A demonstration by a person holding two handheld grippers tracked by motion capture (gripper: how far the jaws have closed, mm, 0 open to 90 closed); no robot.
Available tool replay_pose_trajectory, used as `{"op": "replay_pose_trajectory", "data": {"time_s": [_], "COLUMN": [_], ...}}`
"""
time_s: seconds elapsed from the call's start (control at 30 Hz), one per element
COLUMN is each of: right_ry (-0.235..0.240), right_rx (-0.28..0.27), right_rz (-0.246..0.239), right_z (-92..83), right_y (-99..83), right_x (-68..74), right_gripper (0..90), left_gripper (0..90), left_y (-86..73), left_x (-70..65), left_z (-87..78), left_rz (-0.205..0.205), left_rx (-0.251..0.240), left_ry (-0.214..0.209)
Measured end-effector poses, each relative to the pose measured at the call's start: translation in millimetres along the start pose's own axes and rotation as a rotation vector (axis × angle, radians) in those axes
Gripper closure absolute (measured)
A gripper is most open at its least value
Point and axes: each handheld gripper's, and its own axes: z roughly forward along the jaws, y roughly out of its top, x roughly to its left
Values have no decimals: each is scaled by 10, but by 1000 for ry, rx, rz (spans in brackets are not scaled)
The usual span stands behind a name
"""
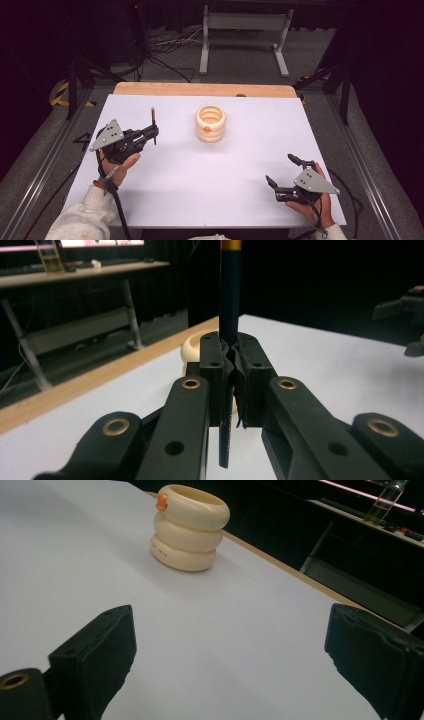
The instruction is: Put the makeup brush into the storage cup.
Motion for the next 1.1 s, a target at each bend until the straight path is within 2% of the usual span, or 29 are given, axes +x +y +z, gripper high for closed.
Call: {"op": "replay_pose_trajectory", "data": {"time_s": [0.2, 0.27, 0.4, 0.63, 0.8, 0.9, 1.1], "right_ry": [-5, -5, 5, 8, -7, -15, -18], "right_rx": [-15, -6, -8, -35, -71, -95, -77], "right_rz": [26, 32, 52, 63, 96, 97, 91], "right_z": [-14, -9, -14, -36, -75, -103, -78], "right_y": [-21, -30, -45, -43, -31, -11, -7], "right_x": [-33, -45, -61, -62, -80, -82, -52], "right_gripper": [74, 68, 65, 63, 64, 59, 53], "left_gripper": [839, 838, 839, 839, 838, 838, 839], "left_y": [162, 209, 285, 407, 419, 417, 449], "left_x": [0, -8, -3, 11, 24, 33, 37], "left_z": [177, 257, 373, 603, 766, 833, 1045], "left_rz": [32, 54, 72, 67, 66, 66, 62], "left_rx": [-50, -52, -58, -86, -67, -67, -59], "left_ry": [-17, -24, -40, -51, -57, -59, -67]}}
